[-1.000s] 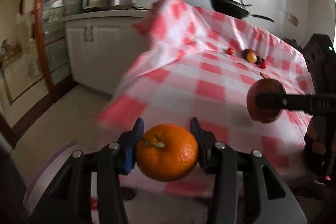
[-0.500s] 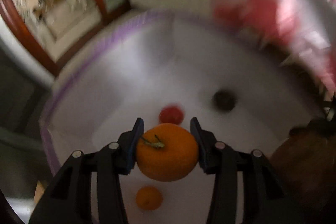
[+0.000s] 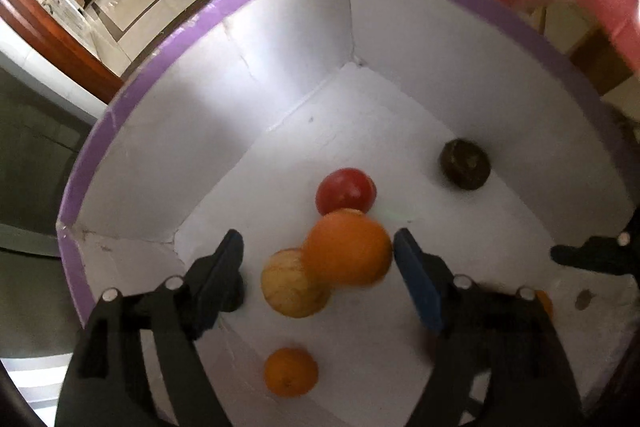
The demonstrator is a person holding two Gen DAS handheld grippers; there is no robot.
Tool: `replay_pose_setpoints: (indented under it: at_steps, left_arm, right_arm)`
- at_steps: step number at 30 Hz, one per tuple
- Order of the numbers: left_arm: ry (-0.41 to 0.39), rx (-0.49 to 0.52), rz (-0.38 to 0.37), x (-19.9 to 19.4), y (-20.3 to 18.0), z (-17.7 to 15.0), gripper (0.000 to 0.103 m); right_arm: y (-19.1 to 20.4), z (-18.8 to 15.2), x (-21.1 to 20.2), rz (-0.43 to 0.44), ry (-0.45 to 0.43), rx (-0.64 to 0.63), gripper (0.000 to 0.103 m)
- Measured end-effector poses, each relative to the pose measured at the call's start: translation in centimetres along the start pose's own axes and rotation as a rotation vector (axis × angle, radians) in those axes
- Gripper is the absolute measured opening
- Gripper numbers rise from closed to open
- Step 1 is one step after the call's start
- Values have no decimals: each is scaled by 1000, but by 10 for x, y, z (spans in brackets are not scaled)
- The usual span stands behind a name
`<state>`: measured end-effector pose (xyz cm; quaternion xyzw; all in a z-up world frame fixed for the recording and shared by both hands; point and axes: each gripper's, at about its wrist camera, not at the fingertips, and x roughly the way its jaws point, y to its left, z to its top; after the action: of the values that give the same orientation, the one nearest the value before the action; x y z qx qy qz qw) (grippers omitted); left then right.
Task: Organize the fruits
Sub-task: 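Carry the apple and orange to the white box and open both tools, then return both tools to the fruit row on the tablecloth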
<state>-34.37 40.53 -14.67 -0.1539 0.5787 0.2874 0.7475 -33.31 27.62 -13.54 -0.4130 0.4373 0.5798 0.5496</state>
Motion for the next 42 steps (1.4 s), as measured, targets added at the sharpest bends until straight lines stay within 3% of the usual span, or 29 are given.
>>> replay_pose_setpoints:
  at_steps: [2,5,8,9,10,13,16,19,20,22,25,29,33,37,42]
  left_arm:
    - [-31,-20,-4,-16,5,6,78]
    - [-177,-77,28,-67,19,22,78]
    - [-441,-144,38,-148,18,42,87]
    - [-561,-161,23,-184,11,48,98]
    - [-635,-167,10,-205,3,50,102]
    - [-813,-108,-124,-267,-56,70,102]
    - [-800,40,-299,-288,-142,101,102]
    - [-732,171,-475,-286,-243,132,102]
    - [-703,209,-513,-280,-284,146,102]
    - [-652,239,-547,-258,-338,160,102]
    - [-569,250,-592,-219,-419,185,102]
    - [-535,236,-595,-186,-499,204,102]
    - [-532,236,-638,-173,-507,206,102]
    - [-585,244,-643,-185,-486,200,102]
    - [-503,203,-692,-175,-479,210,102]
  right_arm:
    - [0,-3,-31,39,-67,8,87]
    - [2,-10,-95,94,-234,26,87]
    - [-11,-24,-171,132,-467,71,87]
    - [-21,-40,-210,118,-596,104,87]
    - [-31,-54,-236,96,-685,135,88]
    - [-77,-114,-313,-29,-952,316,89]
    - [-135,-177,-353,-121,-1097,565,89]
    - [-207,-247,-369,-224,-1072,863,91]
    - [-227,-266,-371,-243,-1055,925,99]
    - [-263,-309,-370,-303,-1043,1050,99]
    - [-291,-348,-359,-427,-1004,1146,99]
    - [-311,-393,-332,-403,-979,1227,99]
    - [-327,-386,-306,-382,-894,1275,99]
    - [-326,-370,-302,-489,-838,1243,99]
    - [-355,-370,-301,-547,-801,1331,96]
